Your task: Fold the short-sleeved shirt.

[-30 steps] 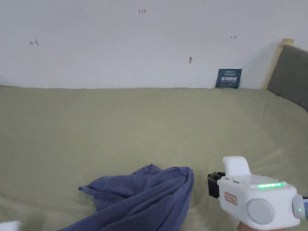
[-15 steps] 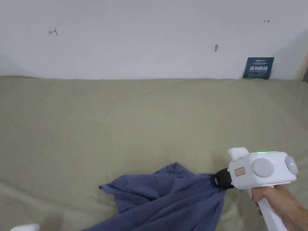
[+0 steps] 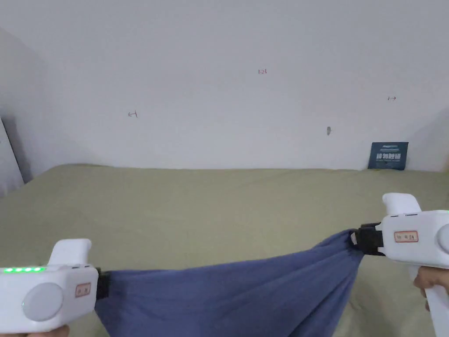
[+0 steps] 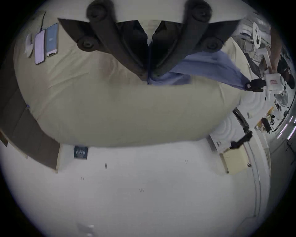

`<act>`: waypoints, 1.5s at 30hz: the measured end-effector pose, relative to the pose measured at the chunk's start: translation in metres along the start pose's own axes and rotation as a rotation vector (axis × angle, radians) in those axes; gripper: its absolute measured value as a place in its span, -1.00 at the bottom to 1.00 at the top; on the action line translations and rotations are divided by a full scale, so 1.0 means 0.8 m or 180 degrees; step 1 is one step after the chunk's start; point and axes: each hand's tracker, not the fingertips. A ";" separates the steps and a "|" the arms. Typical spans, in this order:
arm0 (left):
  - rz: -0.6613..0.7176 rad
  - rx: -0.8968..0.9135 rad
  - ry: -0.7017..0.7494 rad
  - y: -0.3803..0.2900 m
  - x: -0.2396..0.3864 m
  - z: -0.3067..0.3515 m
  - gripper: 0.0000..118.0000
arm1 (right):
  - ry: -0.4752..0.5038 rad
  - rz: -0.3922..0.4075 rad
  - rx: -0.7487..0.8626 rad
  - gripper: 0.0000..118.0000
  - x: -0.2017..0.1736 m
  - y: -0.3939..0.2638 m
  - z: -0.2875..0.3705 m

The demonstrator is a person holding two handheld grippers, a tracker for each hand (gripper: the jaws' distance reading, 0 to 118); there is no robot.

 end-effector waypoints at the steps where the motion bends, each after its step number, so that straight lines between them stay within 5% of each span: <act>1: -0.0002 0.0082 -0.0023 0.014 0.002 0.015 -1.00 | -0.0017 -0.0005 0.0077 -0.91 -0.004 0.009 0.019; 11: 0.0020 0.0692 -0.0206 0.157 0.042 0.128 -1.00 | -0.0272 0.0079 0.0713 -0.91 -0.011 0.090 0.160; 19: -0.0107 0.0747 -0.0096 0.236 0.077 0.113 -1.00 | -0.0442 0.0168 0.0771 -0.91 -0.005 0.150 0.159; 36: -0.0268 0.0708 0.0486 0.400 0.090 -0.084 -1.00 | -0.0707 0.0357 0.0654 -0.91 0.015 0.308 -0.081; 45: -0.0264 0.0667 0.0623 0.396 0.102 -0.211 -1.00 | -0.0803 0.0236 0.0554 -0.91 0.044 0.303 -0.221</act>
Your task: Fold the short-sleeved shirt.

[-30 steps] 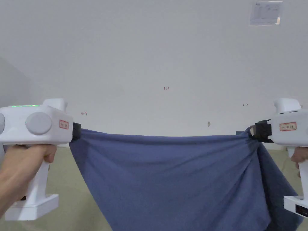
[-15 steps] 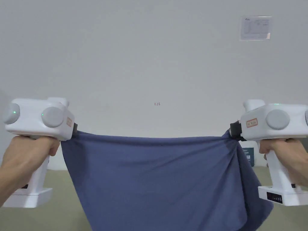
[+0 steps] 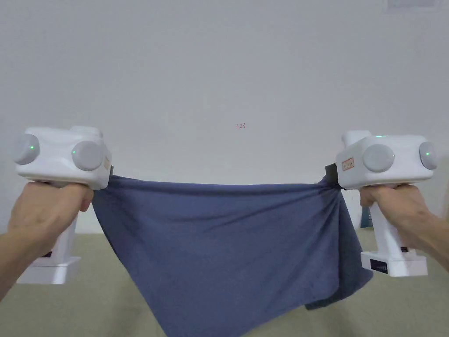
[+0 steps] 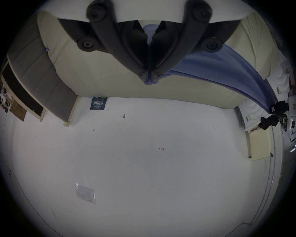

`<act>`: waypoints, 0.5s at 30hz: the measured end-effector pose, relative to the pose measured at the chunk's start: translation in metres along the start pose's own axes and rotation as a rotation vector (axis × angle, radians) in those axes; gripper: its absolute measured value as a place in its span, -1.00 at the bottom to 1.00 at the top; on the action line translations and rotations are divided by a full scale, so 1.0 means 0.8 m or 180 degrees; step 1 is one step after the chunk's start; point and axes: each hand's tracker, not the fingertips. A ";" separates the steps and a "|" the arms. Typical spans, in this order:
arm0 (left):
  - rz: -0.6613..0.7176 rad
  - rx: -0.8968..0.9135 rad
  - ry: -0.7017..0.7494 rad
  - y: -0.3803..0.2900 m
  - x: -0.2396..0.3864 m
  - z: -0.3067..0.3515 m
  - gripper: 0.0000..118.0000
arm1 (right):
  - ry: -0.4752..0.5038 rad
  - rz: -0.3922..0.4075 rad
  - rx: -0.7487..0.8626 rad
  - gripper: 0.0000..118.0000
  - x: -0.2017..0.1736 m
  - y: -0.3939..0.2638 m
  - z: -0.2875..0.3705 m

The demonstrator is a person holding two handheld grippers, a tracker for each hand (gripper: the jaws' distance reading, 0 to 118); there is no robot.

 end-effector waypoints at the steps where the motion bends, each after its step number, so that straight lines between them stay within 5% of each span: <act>1: -0.0014 -0.0044 -0.0009 -0.008 0.004 -0.011 -1.00 | 0.0004 -0.0060 -0.0015 -0.91 0.002 -0.010 -0.010; 6: 0.0030 -0.0337 -0.0272 -0.080 0.019 -0.046 -1.00 | -0.0072 -0.0033 -0.0177 -0.91 0.010 -0.079 -0.036; 9: 0.0043 -0.0466 -0.0310 -0.130 0.025 -0.048 -1.00 | -0.0034 -0.0262 -0.0273 -0.91 0.021 -0.128 -0.022; 15: 0.0047 -0.0654 -0.0538 -0.241 0.022 0.016 -1.00 | -0.0037 -0.0121 -0.0468 -0.91 0.035 -0.246 0.052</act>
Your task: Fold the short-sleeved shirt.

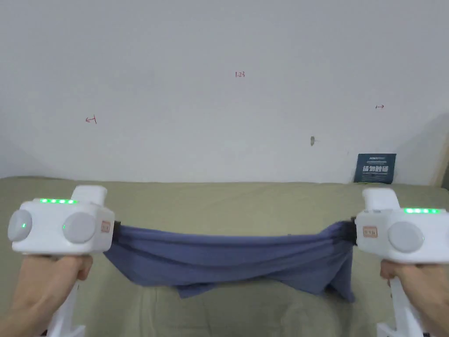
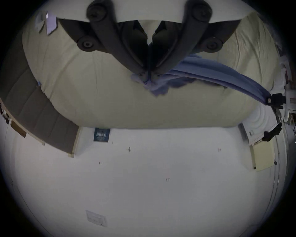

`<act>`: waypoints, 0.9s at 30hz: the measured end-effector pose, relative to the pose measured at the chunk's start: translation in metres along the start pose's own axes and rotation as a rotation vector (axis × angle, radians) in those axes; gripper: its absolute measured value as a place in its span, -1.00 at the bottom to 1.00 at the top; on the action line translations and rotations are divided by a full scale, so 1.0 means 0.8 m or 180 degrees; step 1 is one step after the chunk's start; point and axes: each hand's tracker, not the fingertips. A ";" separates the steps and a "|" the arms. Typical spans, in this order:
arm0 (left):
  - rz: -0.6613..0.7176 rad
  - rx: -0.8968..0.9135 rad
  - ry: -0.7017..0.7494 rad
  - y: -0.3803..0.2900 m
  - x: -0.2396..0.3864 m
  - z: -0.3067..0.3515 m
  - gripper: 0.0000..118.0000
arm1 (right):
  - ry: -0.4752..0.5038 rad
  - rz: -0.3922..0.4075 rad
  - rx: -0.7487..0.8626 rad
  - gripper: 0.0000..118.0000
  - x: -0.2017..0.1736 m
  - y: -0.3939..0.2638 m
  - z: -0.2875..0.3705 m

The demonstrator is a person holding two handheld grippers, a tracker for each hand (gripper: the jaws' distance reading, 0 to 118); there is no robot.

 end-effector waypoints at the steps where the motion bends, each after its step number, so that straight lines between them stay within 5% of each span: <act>1: -0.0020 -0.0125 -0.0067 -0.023 0.000 0.011 -1.00 | 0.0025 -0.0052 -0.0048 -0.91 0.003 -0.027 0.016; 16: 0.0110 -0.0814 -0.0243 -0.324 -0.064 0.157 -1.00 | 0.0227 -0.0228 -0.0671 -0.91 -0.004 -0.323 0.230; 27: 0.0275 -0.0905 -0.0371 -0.366 -0.082 0.167 -0.91 | 0.0218 -0.0264 -0.0806 -0.85 -0.009 -0.354 0.247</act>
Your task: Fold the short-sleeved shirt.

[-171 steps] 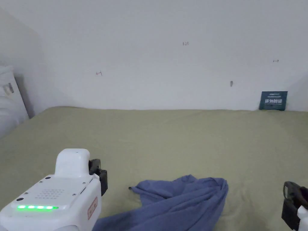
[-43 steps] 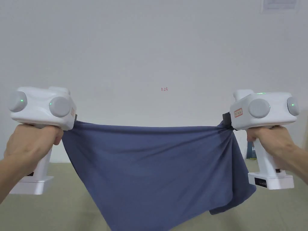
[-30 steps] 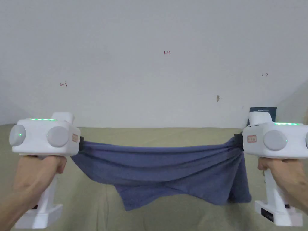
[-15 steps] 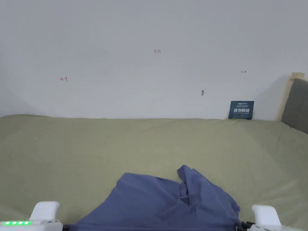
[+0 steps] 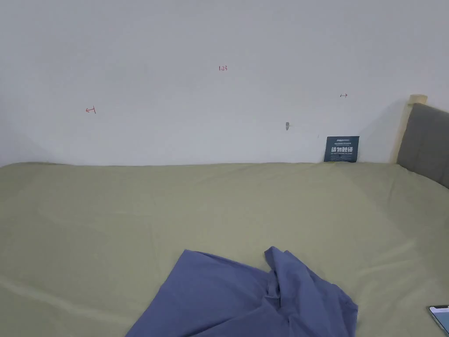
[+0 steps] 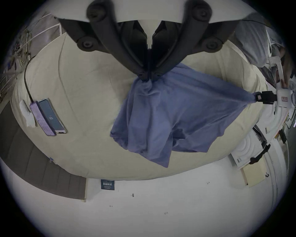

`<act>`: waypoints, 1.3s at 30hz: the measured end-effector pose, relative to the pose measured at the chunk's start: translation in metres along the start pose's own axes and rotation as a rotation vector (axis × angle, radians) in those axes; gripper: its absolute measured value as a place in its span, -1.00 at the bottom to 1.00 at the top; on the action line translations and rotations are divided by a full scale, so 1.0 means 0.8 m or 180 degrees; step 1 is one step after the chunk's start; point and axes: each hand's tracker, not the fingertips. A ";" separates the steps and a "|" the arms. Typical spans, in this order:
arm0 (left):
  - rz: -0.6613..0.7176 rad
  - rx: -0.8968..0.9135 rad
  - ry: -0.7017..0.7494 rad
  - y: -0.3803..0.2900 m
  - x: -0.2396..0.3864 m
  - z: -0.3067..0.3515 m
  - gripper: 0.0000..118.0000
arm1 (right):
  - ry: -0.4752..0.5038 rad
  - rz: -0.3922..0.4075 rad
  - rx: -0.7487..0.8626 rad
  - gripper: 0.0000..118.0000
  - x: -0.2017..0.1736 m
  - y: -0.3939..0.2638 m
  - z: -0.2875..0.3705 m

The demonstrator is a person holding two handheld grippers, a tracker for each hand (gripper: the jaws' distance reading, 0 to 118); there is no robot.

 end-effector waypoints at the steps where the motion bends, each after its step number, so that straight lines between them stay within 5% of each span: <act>1: -0.0003 0.0033 -0.0021 0.001 -0.002 0.002 -0.65 | -0.0024 -0.0005 -0.0025 -0.46 0.000 0.002 0.002; 3: 0.0045 0.0111 0.0005 0.001 -0.005 0.007 0.58 | -0.0076 -0.0082 -0.0062 0.75 0.003 0.005 0.007; 4: 0.0052 0.0126 -0.0017 0.000 0.001 0.012 1.00 | -0.0024 -0.0104 -0.0088 1.00 0.005 0.006 0.013; 11: 0.0019 0.0527 -0.0251 0.011 0.047 0.084 0.96 | -0.0152 -0.0024 0.0440 1.00 -0.017 0.024 0.075; 12: 0.0036 0.0577 -0.0271 0.007 0.041 0.082 0.92 | -0.0122 -0.0039 0.0599 1.00 -0.022 0.023 0.084; 14: 0.0110 0.0596 -0.0336 0.006 0.052 0.102 0.21 | -0.0156 -0.0071 0.0683 0.92 -0.036 0.024 0.102; 15: 0.0149 0.0906 -0.0309 0.000 0.058 0.116 0.21 | -0.0149 -0.0090 0.0833 0.92 -0.043 0.019 0.111; 16: -0.0005 0.1159 -0.0267 -0.005 0.072 0.141 0.01 | -0.0111 -0.0119 0.1073 0.86 -0.051 0.012 0.121; 17: -0.0089 0.1260 -0.0180 -0.008 0.077 0.147 -0.40 | -0.0186 -0.0132 0.1191 0.63 -0.056 0.009 0.128; 18: -0.0148 0.1300 0.0022 -0.010 0.083 0.152 -0.94 | -0.0227 -0.0080 0.1197 0.03 -0.062 0.008 0.132; 19: -0.0201 0.1331 0.0097 -0.011 0.088 0.159 -1.00 | -0.0274 -0.0030 0.1242 -0.98 -0.070 0.004 0.134; 35: 0.0096 0.0256 -0.0151 -0.013 -0.002 0.058 -0.99 | -0.0180 -0.0035 0.0994 -0.97 -0.072 -0.016 0.114; 36: 0.0084 0.0163 -0.0130 -0.015 -0.002 0.051 -0.65 | -0.0180 -0.0026 0.0969 -0.97 -0.072 -0.016 0.112; 37: 0.0078 0.0129 -0.0104 -0.013 -0.004 0.041 0.39 | -0.0164 -0.0027 0.0939 -0.97 -0.072 -0.016 0.111; 38: 0.0075 0.0030 -0.0117 -0.011 -0.007 0.029 1.00 | -0.0145 -0.0037 0.0919 -0.97 -0.071 -0.018 0.105; 39: 0.0058 -0.0142 -0.0158 -0.011 -0.007 0.011 0.98 | -0.0129 -0.0048 0.0888 -0.97 -0.070 -0.017 0.102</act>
